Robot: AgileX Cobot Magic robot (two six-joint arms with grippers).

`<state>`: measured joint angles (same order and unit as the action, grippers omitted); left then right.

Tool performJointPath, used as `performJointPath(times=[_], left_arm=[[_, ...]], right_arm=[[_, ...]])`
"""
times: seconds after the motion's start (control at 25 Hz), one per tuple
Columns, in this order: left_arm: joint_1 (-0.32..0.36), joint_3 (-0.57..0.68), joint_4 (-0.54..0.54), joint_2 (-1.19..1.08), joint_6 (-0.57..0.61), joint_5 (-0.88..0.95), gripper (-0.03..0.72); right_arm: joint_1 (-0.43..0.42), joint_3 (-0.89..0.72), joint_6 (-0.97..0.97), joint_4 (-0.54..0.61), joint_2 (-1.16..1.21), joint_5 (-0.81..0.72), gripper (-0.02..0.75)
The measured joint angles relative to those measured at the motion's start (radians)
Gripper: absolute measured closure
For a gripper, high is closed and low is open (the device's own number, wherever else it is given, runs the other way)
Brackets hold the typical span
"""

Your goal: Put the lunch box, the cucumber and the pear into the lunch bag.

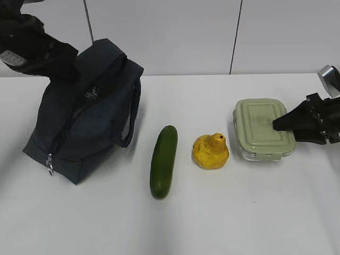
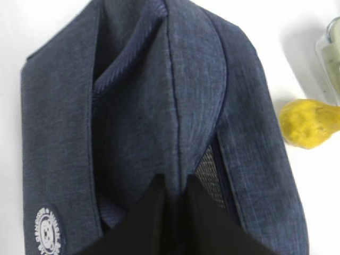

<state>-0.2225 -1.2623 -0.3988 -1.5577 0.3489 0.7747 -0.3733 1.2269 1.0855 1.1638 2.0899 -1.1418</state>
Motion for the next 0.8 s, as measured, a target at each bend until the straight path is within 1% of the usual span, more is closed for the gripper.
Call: performJointPath(times=[0.28, 0.56, 0.8], left_arm=[[-0.001, -0.006, 0.003, 0.0, -0.01, 0.022, 0.675], [-0.001, -0.006, 0.003, 0.0, -0.011, 0.026, 0.676], [-0.001, -0.007, 0.001, -0.014, -0.017, 0.029, 0.675]], right_arm=[[0.0, 0.0, 0.0, 0.058, 0.0, 0.001, 0.344], [0.0, 0.0, 0.0, 0.086, -0.002, 0.003, 0.345], [0.0, -0.002, 0.0, 0.089, -0.051, 0.005, 0.345]])
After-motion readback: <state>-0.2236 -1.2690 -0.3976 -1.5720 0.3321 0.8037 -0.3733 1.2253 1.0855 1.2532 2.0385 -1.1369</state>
